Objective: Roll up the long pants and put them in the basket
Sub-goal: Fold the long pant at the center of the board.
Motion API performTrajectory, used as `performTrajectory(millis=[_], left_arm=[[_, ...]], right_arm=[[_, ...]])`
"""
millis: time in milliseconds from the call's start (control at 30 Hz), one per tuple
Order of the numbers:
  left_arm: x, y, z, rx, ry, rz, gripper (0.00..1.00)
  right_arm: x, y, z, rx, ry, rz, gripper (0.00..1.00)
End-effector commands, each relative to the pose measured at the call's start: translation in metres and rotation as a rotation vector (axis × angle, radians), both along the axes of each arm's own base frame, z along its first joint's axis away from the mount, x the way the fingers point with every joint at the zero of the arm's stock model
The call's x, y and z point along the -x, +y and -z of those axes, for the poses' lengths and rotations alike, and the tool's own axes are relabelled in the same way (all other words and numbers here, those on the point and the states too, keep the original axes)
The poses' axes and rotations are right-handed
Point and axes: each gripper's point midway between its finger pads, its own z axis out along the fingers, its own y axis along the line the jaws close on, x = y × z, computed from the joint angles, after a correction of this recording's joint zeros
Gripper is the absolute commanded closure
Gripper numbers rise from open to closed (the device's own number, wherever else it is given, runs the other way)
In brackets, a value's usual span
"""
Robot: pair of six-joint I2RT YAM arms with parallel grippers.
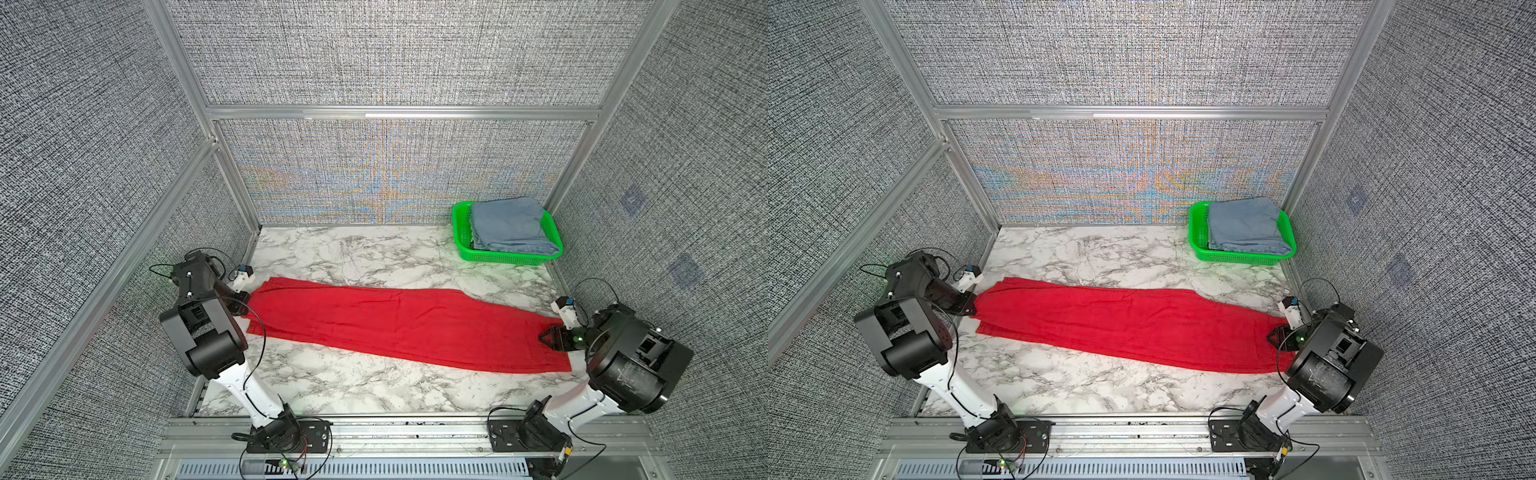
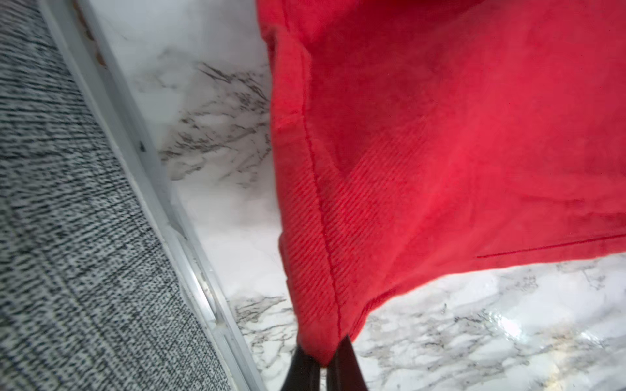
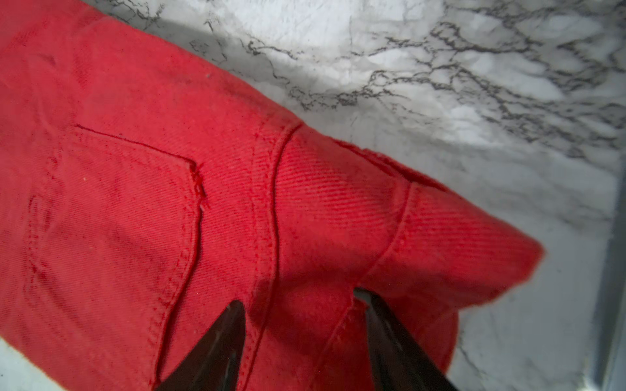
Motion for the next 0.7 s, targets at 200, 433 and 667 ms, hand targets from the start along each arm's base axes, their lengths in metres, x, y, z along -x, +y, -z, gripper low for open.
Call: performTrajectory(millis=[200,433,667], left_arm=[[0.033,-0.005,0.022,-0.025,0.100,0.075,0.98],[0.025,0.018,0.040,-0.102,0.112,0.015,0.98],[0.022,0.038,0.030,-0.116,0.089,-0.053,0.98]], right_arm=[[0.002,-0.006,0.005,0.024,0.025,0.016,0.39],[0.005,-0.006,0.006,0.039,0.033,0.018,0.39],[0.004,-0.009,0.005,0.043,0.026,0.024,0.39]])
